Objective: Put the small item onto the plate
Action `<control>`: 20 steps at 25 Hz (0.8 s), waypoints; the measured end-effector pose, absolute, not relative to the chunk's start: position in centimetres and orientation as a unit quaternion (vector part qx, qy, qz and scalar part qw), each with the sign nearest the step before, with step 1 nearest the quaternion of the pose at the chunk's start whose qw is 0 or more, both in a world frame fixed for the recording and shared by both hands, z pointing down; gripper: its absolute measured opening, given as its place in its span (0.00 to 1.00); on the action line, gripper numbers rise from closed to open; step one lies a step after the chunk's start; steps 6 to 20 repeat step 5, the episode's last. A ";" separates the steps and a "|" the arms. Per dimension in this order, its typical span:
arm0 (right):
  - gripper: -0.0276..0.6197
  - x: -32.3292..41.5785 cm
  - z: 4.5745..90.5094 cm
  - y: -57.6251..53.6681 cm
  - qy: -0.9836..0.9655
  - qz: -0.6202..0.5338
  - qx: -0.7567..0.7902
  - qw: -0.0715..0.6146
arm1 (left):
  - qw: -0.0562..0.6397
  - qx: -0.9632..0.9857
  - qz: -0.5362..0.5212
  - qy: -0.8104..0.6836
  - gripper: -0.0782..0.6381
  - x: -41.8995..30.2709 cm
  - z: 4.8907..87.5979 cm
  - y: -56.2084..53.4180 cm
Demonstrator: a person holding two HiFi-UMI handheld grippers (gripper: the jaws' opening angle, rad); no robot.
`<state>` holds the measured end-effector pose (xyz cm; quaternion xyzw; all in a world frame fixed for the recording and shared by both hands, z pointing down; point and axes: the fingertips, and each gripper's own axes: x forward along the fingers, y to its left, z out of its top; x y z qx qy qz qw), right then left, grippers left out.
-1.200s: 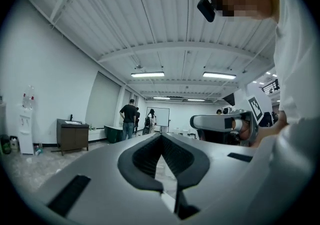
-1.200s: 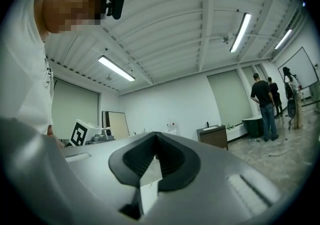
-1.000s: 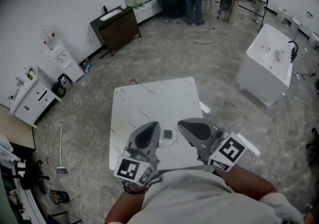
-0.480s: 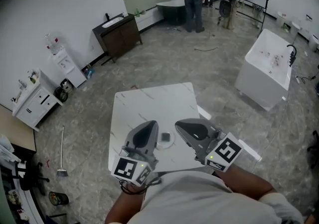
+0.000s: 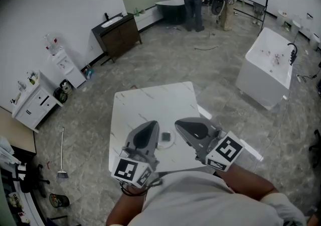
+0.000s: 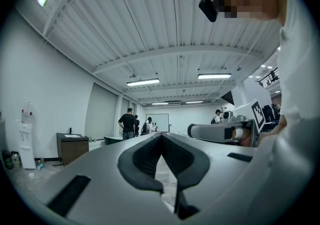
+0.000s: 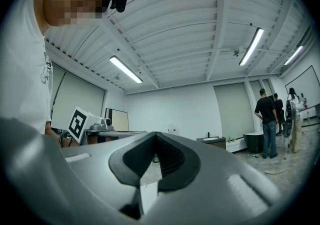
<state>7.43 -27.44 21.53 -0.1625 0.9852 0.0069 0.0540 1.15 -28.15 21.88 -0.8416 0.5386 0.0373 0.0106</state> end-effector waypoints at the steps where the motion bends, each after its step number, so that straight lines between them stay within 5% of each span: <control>1: 0.05 7.4 21.5 -27.4 0.985 0.006 -0.163 0.054 | 0.010 -0.842 0.038 0.538 0.12 1.1 21.9 -28.1; 20: 0.05 7.4 21.2 -27.5 0.985 0.005 -0.164 0.053 | 0.009 -0.842 0.040 0.538 0.12 1.0 21.5 -28.2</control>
